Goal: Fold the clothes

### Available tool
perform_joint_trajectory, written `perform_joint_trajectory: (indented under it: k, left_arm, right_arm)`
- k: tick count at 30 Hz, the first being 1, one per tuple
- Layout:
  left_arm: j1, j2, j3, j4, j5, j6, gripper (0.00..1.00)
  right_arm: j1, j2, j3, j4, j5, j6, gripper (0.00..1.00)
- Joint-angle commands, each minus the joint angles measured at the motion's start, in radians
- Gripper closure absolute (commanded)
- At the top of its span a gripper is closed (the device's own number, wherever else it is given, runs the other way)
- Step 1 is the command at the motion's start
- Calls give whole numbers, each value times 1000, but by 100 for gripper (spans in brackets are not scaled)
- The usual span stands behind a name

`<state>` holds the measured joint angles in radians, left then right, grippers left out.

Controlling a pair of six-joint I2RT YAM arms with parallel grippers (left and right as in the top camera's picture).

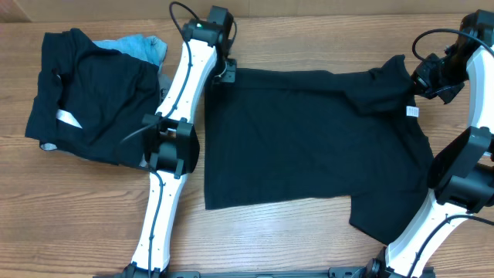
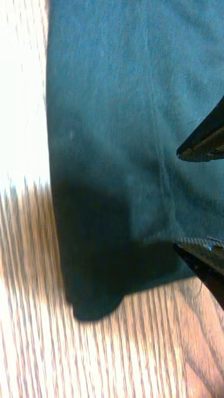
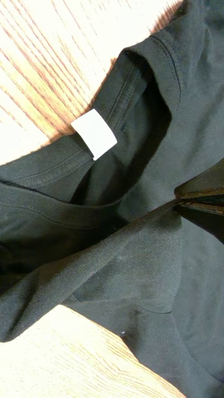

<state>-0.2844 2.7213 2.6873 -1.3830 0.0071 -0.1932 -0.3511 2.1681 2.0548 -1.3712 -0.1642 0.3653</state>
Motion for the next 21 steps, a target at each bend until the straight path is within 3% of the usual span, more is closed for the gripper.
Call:
perform_joint_trajectory:
  k: [1, 6, 21]
  left_arm:
    - [-11, 20, 0, 3, -25, -14, 57]
    - [-1, 17, 1, 11, -85, -34, 63]
    - [36, 23, -30, 22, -63, -70, 60]
  right_arm:
    - [0, -27, 20, 5, 13, -24, 96]
    - [0, -27, 20, 5, 13, -25, 96]
    - [0, -27, 20, 5, 13, -26, 96]
